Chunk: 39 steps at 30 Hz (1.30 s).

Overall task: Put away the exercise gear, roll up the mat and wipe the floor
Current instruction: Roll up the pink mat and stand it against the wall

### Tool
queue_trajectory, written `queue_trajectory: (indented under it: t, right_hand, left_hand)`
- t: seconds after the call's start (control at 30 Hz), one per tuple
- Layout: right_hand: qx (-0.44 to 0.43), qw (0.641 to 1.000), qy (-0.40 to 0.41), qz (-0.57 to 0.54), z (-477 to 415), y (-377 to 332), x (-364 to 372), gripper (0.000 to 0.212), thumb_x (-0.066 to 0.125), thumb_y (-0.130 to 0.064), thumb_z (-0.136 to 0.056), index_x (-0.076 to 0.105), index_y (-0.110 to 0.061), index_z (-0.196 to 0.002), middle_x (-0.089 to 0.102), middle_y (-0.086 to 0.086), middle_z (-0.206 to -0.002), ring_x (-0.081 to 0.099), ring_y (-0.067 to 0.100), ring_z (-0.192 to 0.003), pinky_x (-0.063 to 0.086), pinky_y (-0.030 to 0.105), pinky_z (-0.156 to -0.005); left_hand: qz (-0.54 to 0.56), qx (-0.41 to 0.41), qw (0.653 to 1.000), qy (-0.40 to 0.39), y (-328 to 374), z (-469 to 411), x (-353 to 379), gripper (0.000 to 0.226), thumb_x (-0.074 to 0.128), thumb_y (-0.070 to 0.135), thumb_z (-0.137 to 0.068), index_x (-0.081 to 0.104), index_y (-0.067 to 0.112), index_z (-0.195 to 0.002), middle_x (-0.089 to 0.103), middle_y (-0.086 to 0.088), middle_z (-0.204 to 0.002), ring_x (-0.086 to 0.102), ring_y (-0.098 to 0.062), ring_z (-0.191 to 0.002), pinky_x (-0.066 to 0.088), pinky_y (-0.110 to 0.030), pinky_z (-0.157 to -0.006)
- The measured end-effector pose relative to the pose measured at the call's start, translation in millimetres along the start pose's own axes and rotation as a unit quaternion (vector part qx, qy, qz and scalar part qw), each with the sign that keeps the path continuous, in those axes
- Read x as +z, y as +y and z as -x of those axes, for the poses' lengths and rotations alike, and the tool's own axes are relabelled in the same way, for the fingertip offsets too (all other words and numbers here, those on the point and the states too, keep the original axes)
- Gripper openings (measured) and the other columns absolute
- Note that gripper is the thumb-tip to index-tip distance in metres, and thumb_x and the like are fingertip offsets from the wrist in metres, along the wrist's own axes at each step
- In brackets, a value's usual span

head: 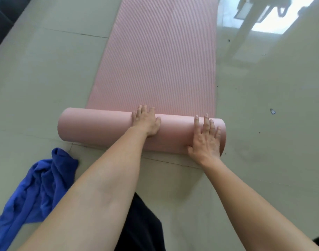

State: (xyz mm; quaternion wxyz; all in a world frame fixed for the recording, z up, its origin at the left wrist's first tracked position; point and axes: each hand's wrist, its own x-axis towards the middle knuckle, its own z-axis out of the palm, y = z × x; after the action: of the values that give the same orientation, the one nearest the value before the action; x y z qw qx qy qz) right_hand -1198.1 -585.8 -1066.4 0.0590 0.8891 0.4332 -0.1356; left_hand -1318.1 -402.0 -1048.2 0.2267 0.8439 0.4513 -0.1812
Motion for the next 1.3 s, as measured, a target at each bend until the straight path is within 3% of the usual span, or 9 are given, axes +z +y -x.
queue_trajectory:
  t: [0.13,0.23,0.3,0.43,0.57,0.7,0.9,1.17,1.3]
  right_hand:
    - [-0.036,0.996,0.083,0.021,0,-7,4,0.069,0.060,-0.023,-0.095,0.028,-0.029,-0.156,0.028,0.019,-0.161,0.027,0.039,-0.147,0.024,0.060,-0.117]
    - [-0.013,1.000,-0.019,-0.002,-12,-18,-9,0.060,0.032,-0.035,-0.105,0.008,-0.031,-0.160,0.007,0.014,-0.167,0.005,0.035,-0.154,0.013,0.052,-0.122]
    - [-0.001,0.999,-0.048,-0.021,-24,-24,-15,0.073,0.035,-0.046,-0.100,-0.002,-0.026,-0.160,-0.006,0.016,-0.167,-0.006,0.037,-0.153,0.004,0.052,-0.123]
    - [-0.030,0.995,-0.093,0.013,-46,-22,-11,0.132,0.065,-0.068,-0.072,-0.027,-0.019,-0.153,-0.028,0.026,-0.159,-0.026,0.047,-0.146,-0.010,0.061,-0.119]
    - [-0.055,0.995,-0.063,0.059,-61,-11,-4,0.139,0.082,-0.041,-0.071,-0.034,-0.027,-0.147,-0.020,0.025,-0.159,-0.015,0.051,-0.147,-0.008,0.062,-0.119]
    - [-0.076,0.991,-0.078,0.083,-98,-6,-17,0.126,0.081,-0.037,-0.069,-0.013,-0.030,-0.153,0.012,0.021,-0.158,0.013,0.048,-0.146,0.011,0.060,-0.120]
    - [-0.117,0.970,-0.212,0.009,-184,0,-78,0.096,0.084,-0.043,-0.054,0.038,-0.028,-0.138,0.058,0.009,-0.122,0.059,0.034,-0.111,0.049,0.046,-0.096]
    - [-0.181,0.906,-0.383,-0.017,-240,23,-136,0.061,0.080,-0.038,-0.059,0.064,-0.016,-0.115,0.068,0.006,-0.109,0.068,0.028,-0.092,0.060,0.042,-0.083]
    - [-0.137,0.917,-0.372,-0.035,-256,33,-125,0.081,0.082,-0.040,-0.060,0.054,-0.017,-0.132,0.062,0.010,-0.124,0.064,0.032,-0.107,0.055,0.045,-0.093]
  left_hand:
    - [-0.010,0.010,0.999,0.046,3,-9,-2,0.059,0.030,0.044,-0.100,0.031,0.011,-0.149,0.019,-0.019,-0.159,0.008,-0.032,-0.150,-0.001,-0.054,-0.120]
    - [-0.009,0.016,0.999,0.039,3,-13,-3,0.058,0.028,0.045,-0.100,0.029,0.015,-0.150,0.012,-0.020,-0.161,0.001,-0.034,-0.150,-0.005,-0.057,-0.118]
    - [-0.006,0.022,0.999,0.047,4,-17,-2,0.058,0.029,0.046,-0.100,0.027,0.017,-0.151,0.011,-0.021,-0.161,-0.001,-0.034,-0.150,-0.007,-0.058,-0.118]
    - [-0.025,0.058,0.994,0.087,-3,-30,2,0.058,0.027,0.050,-0.100,0.029,0.020,-0.150,0.021,-0.021,-0.157,0.008,-0.034,-0.149,-0.005,-0.057,-0.118]
    - [-0.049,0.077,0.983,0.161,-18,-26,14,0.063,0.020,0.054,-0.098,0.031,0.020,-0.150,0.023,-0.024,-0.156,0.011,-0.036,-0.148,0.000,-0.057,-0.119]
    - [-0.093,0.094,0.973,0.188,-26,-11,34,0.079,0.026,0.061,-0.092,0.022,0.013,-0.153,0.011,-0.023,-0.159,0.003,-0.038,-0.149,0.003,-0.062,-0.118]
    - [-0.189,0.011,0.977,0.096,-2,-33,11,0.138,0.069,0.069,-0.067,-0.030,0.015,-0.146,-0.023,-0.017,-0.159,-0.022,-0.037,-0.147,-0.002,-0.064,-0.116]
    - [-0.289,-0.063,0.953,0.060,55,-68,-46,0.122,0.067,0.044,-0.082,-0.032,0.014,-0.146,-0.011,-0.013,-0.163,-0.009,-0.033,-0.150,0.012,-0.062,-0.117]
    - [-0.329,-0.006,0.944,-0.007,54,-107,-65,0.134,0.075,0.063,-0.066,-0.018,0.019,-0.152,-0.008,-0.010,-0.163,-0.009,-0.032,-0.150,-0.004,-0.063,-0.115]
